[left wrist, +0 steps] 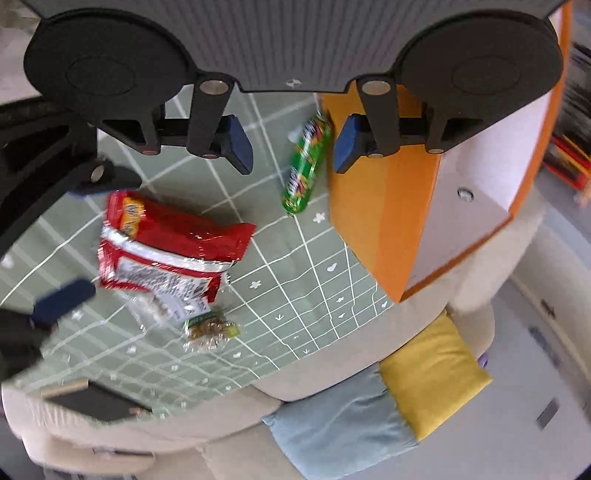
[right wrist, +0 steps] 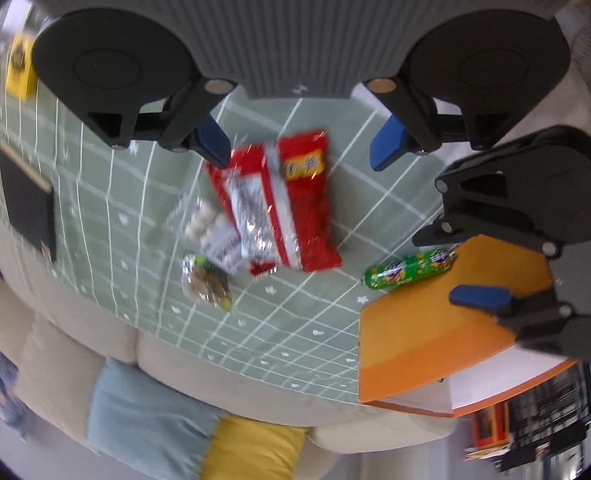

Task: Organize snacks
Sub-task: 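Grasp the green sausage stick with the left tool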

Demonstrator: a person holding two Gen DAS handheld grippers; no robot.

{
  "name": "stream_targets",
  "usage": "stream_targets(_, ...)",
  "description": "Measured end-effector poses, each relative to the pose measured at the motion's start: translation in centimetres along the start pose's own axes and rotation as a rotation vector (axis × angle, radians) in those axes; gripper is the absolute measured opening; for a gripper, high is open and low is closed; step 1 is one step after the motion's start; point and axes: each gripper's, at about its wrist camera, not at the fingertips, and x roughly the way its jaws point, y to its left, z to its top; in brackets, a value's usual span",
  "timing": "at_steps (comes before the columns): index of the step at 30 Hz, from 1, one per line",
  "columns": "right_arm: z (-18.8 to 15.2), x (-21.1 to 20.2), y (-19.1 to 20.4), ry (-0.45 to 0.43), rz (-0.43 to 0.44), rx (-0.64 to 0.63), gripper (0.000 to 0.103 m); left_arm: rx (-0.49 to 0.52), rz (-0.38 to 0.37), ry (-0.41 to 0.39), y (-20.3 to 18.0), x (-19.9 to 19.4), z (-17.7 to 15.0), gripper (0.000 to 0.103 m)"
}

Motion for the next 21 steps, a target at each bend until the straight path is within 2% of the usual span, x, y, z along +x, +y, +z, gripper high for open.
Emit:
stream_targets(3,0.4,1.4,-1.1,-0.022,-0.002,-0.026,0.080,0.059,0.012,0.026,-0.6,1.6,0.7,0.060)
stream_targets(10,0.8,3.2,-2.8,-0.070,0.011,0.008,0.085,0.163,0.018,0.119,-1.5,4.9,1.9,0.059)
stream_targets(15,1.0,4.1,-3.1,-0.073,0.027,0.023,0.085,0.161,0.016,0.175,-1.3,6.0,2.9,0.055)
stream_targets(17,1.1,4.2,-3.2,-0.078,0.022,0.037,0.085,0.156,0.010,0.189,-1.1,6.3,3.1,0.049)
stream_targets(19,1.1,4.3,-3.3,-0.073,0.035,0.043,0.082,0.093,-0.017,0.208,-0.3,6.6,3.2,0.033)
stream_targets(21,1.2,4.2,-3.1,-0.064,0.039,0.040,0.075,0.067,-0.012,0.213,-0.1,6.8,3.0,0.026)
